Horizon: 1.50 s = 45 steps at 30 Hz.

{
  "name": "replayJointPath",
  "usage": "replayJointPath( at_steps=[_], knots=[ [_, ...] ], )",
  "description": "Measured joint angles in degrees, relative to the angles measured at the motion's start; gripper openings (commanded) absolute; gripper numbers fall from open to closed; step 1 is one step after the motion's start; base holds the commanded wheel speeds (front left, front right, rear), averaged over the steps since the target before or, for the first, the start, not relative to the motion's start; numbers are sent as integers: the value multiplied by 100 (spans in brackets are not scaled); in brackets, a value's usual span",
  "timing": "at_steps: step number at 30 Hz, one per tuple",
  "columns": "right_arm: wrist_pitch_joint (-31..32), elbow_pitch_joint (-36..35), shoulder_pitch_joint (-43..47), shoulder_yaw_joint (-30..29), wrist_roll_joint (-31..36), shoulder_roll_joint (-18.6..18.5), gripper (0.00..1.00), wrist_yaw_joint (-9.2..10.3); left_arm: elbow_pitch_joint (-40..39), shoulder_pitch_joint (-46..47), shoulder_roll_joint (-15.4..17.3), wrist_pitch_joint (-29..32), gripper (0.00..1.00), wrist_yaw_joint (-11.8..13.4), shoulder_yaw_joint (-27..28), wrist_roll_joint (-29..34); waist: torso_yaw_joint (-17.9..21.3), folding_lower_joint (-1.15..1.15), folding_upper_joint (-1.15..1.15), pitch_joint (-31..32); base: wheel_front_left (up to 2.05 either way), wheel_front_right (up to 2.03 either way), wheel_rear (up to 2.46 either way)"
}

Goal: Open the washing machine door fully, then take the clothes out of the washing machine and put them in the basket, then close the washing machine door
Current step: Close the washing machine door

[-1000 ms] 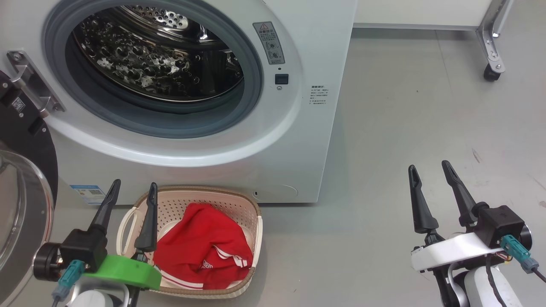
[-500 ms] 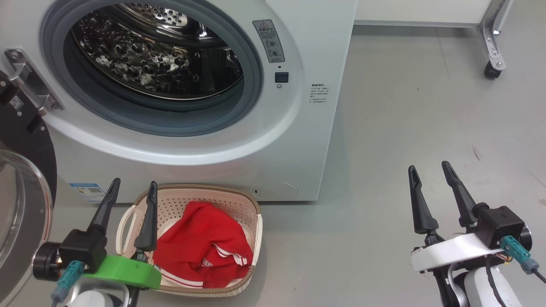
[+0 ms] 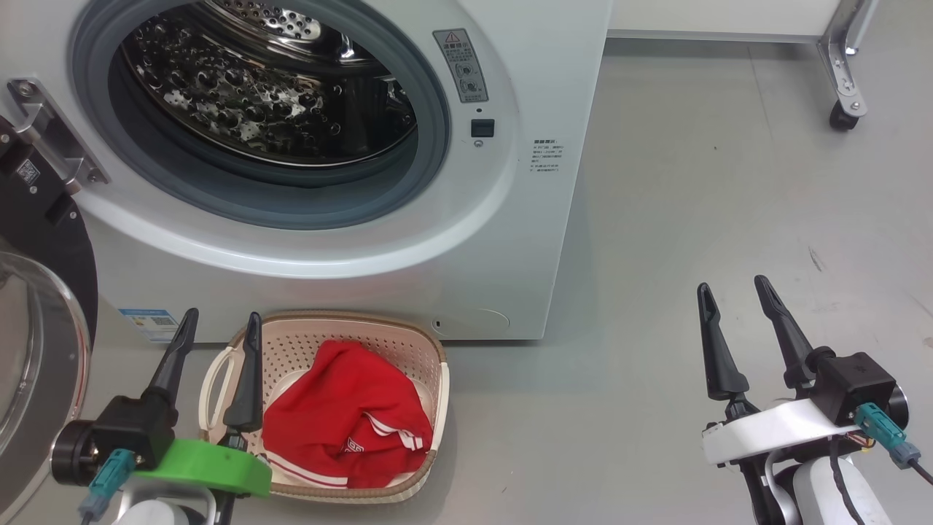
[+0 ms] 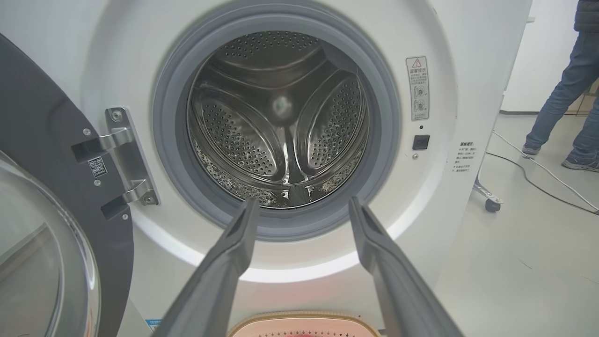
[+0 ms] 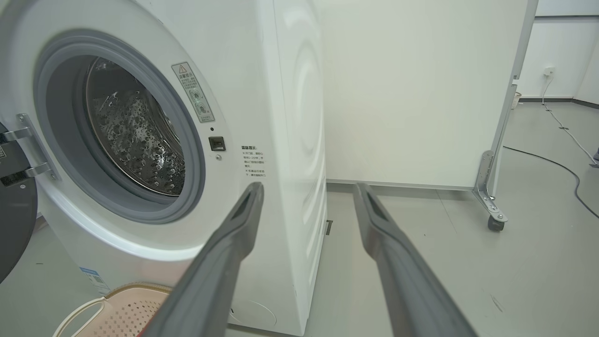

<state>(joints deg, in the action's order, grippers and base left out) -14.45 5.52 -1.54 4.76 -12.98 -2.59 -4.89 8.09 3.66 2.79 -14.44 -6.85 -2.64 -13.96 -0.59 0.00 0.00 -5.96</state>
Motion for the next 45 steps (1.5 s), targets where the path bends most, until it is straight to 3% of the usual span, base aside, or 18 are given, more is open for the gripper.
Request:
replayJointPath(
  at_steps=[45],
  knots=[
    [1, 54, -1, 81, 0, 3, 100, -8, -58, -9, -14, 0, 100, 1, 33, 99, 18, 0, 0, -18, -90, 90, 0]
  ],
)
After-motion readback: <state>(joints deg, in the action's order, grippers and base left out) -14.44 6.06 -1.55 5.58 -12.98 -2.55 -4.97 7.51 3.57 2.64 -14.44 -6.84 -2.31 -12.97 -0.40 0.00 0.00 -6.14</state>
